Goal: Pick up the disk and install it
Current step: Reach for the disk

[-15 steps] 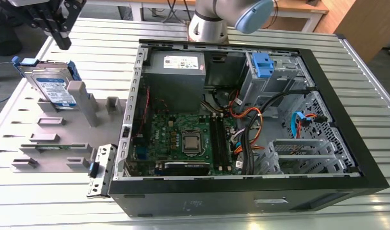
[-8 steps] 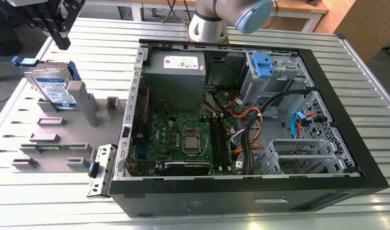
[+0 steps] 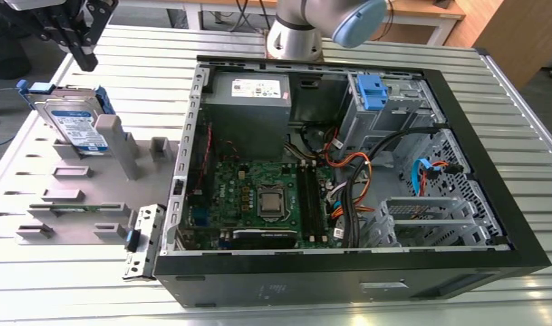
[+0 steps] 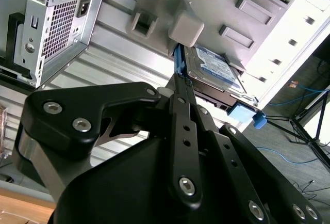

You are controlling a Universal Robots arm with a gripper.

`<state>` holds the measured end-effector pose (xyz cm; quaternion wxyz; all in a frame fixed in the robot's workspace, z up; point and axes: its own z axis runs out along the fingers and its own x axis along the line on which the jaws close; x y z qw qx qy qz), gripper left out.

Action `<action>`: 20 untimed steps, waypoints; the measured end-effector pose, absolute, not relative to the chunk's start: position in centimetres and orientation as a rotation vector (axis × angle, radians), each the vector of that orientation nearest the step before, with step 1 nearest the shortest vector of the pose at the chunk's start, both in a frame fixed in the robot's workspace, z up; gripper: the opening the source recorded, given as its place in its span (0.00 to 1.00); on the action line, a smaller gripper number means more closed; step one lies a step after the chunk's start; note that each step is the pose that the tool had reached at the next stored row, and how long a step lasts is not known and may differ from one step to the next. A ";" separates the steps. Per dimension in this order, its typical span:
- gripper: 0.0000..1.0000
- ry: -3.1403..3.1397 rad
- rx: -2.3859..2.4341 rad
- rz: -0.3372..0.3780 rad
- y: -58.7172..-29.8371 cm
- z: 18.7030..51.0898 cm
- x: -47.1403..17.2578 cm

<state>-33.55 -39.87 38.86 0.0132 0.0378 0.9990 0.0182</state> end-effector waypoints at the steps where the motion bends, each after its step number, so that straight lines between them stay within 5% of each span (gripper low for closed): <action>1: 0.11 3.112 0.118 0.056 -39.9 38.8 -33.6; 20: 0.11 3.112 0.118 0.056 -39.6 38.0 -36.0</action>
